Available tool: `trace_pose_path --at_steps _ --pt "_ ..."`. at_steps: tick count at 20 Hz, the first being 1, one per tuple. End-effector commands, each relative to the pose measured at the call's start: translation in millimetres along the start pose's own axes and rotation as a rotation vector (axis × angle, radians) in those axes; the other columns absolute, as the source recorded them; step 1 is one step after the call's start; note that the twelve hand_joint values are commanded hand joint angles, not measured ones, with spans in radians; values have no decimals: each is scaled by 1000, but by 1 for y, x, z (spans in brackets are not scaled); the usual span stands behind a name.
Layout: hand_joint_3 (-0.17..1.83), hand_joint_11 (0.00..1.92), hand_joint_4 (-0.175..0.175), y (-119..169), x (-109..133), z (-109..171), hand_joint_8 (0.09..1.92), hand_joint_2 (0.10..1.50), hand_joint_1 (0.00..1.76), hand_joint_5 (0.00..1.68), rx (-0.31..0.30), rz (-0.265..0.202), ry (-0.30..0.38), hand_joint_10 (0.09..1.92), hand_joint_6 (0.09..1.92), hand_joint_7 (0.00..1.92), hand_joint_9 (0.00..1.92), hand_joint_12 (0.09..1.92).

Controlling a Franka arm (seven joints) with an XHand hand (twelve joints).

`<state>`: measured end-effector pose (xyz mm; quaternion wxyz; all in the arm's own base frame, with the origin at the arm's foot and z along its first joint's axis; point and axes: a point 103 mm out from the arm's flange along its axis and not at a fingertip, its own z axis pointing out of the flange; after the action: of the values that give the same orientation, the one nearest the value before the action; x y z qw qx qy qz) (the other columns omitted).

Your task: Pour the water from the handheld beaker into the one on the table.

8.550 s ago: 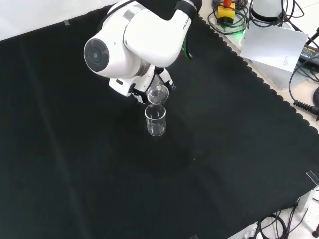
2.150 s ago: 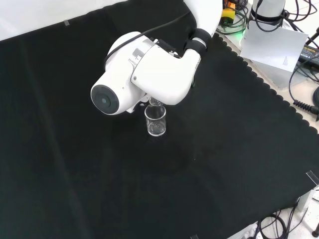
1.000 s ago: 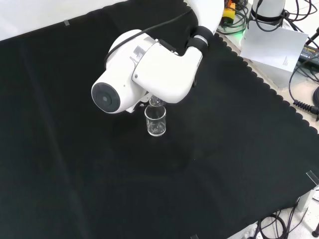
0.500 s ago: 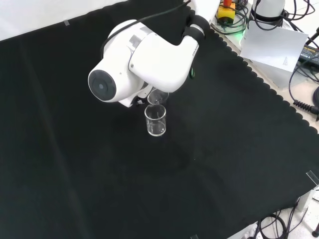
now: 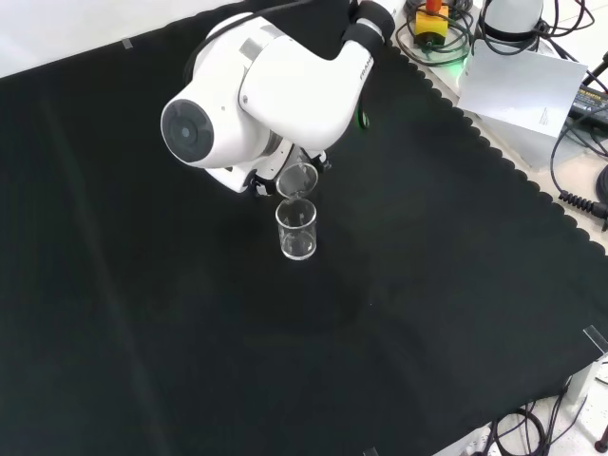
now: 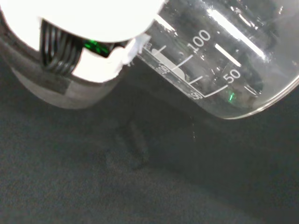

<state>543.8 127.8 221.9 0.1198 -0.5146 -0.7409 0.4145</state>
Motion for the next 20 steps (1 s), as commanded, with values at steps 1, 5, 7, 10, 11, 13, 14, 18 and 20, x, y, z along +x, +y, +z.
trace_pose_path --at_steps 1,5,7,10,11,13,14,18,20 --pt "615 1315 -175 -1 -12 4 516 653 1318 1308 -89 -28 83 432 560 1371 1585 682" --pt "615 1315 -175 -2 -21 8 516 653 1318 1308 -151 -48 135 432 560 1371 1585 682" --pt "616 1315 -175 -2 -28 12 516 653 1318 1308 -177 -60 165 432 560 1371 1585 682" --pt "616 1317 -175 -3 -38 19 516 653 1318 1308 -216 -73 205 433 561 1371 1584 683" --pt "616 1317 -175 -3 -41 20 516 653 1318 1308 -225 -76 216 433 561 1371 1584 683" --pt "616 1318 -175 -3 -46 24 516 653 1318 1308 -241 -83 236 433 561 1371 1584 683" --pt "616 1318 -175 -3 -48 25 516 653 1318 1308 -249 -87 245 433 561 1371 1584 683" --pt "616 1319 -175 -4 -55 31 516 653 1318 1308 -280 -100 279 434 561 1370 1583 683" --pt "615 1319 -175 -3 -58 34 516 654 1318 1308 -301 -116 303 434 561 1370 1582 684"
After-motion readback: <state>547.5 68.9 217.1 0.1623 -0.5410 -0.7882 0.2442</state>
